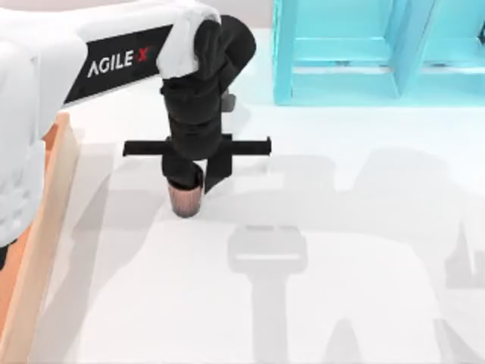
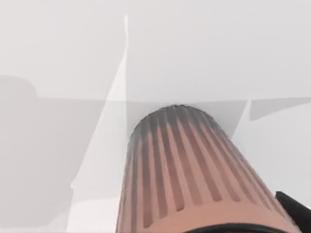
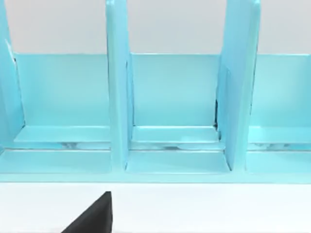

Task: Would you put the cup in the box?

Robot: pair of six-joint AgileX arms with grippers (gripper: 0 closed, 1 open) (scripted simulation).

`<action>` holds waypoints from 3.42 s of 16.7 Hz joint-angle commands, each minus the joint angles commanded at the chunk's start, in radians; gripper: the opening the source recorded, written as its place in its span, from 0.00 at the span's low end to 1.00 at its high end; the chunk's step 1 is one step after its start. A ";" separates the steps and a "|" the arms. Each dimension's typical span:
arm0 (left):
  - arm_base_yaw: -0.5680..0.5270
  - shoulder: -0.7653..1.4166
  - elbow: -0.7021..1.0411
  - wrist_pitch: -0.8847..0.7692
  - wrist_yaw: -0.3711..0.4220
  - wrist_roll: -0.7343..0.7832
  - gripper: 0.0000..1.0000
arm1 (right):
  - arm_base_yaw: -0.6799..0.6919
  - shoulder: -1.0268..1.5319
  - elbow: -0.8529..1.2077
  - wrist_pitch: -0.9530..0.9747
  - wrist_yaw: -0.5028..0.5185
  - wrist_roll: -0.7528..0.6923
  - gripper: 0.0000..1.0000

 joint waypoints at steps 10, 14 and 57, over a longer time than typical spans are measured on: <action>0.052 -0.063 0.008 -0.014 0.036 0.109 0.00 | 0.000 0.000 0.000 0.000 0.000 0.000 1.00; 0.188 -0.189 0.004 -0.070 0.087 0.336 0.00 | 0.000 0.000 0.000 0.000 0.000 0.000 1.00; 0.792 -0.451 -0.349 -0.135 0.064 0.786 0.98 | 0.000 0.000 0.000 0.000 0.000 0.000 1.00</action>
